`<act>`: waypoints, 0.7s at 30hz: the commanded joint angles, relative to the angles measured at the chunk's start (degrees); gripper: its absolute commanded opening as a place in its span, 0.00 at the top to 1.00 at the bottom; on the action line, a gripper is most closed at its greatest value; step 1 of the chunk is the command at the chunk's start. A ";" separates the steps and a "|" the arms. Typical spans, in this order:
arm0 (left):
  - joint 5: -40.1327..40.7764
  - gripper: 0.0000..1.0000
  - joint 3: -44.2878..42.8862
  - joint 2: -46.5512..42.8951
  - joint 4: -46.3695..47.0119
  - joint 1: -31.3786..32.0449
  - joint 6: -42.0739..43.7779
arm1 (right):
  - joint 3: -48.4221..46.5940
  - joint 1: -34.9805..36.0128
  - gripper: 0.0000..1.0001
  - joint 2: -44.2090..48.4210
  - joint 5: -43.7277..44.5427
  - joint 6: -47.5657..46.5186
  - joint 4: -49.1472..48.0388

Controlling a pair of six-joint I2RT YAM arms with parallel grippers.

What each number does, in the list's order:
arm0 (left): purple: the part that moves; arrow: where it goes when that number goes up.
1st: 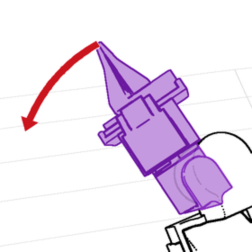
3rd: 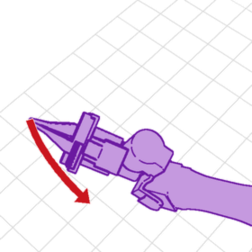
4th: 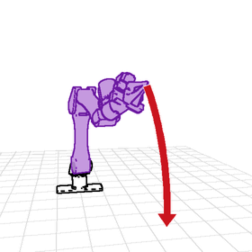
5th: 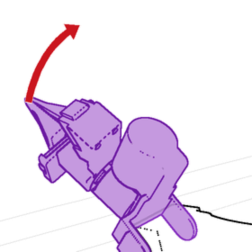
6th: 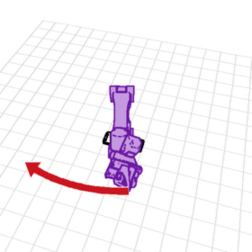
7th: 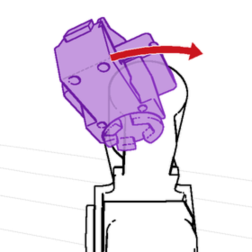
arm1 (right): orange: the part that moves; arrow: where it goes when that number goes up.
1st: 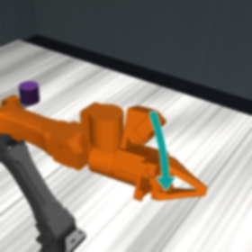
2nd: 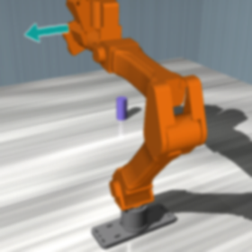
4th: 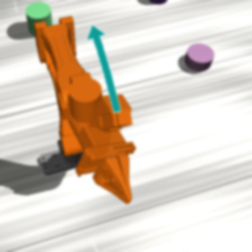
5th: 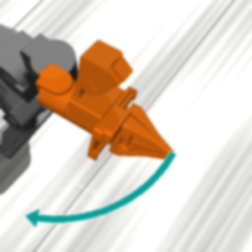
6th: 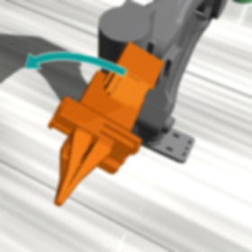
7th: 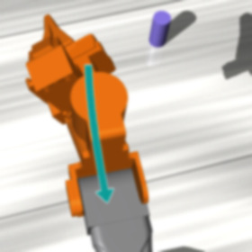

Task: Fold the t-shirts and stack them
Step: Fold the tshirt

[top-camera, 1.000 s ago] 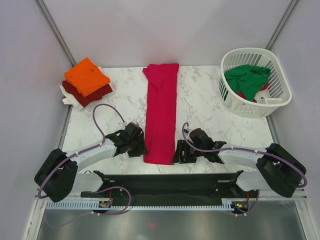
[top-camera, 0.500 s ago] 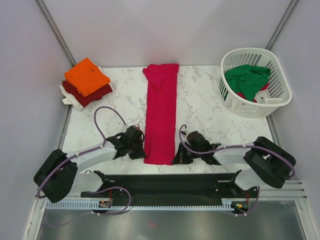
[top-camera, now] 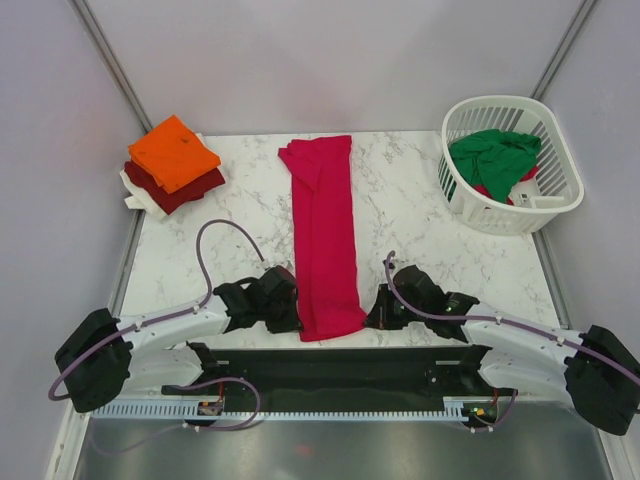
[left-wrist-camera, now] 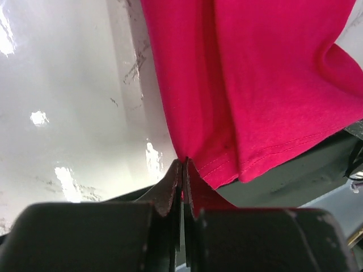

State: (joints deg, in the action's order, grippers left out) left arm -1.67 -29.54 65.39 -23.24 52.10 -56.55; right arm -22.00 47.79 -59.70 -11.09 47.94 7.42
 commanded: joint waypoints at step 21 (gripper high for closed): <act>10.73 0.98 -34.09 7.56 -21.40 -10.69 13.13 | -39.60 -7.44 1.00 -17.01 10.30 -17.44 18.24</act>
State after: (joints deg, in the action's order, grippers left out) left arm 7.57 -59.99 71.35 -42.85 44.73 -49.30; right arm -56.66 42.76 -73.71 -2.37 34.72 24.29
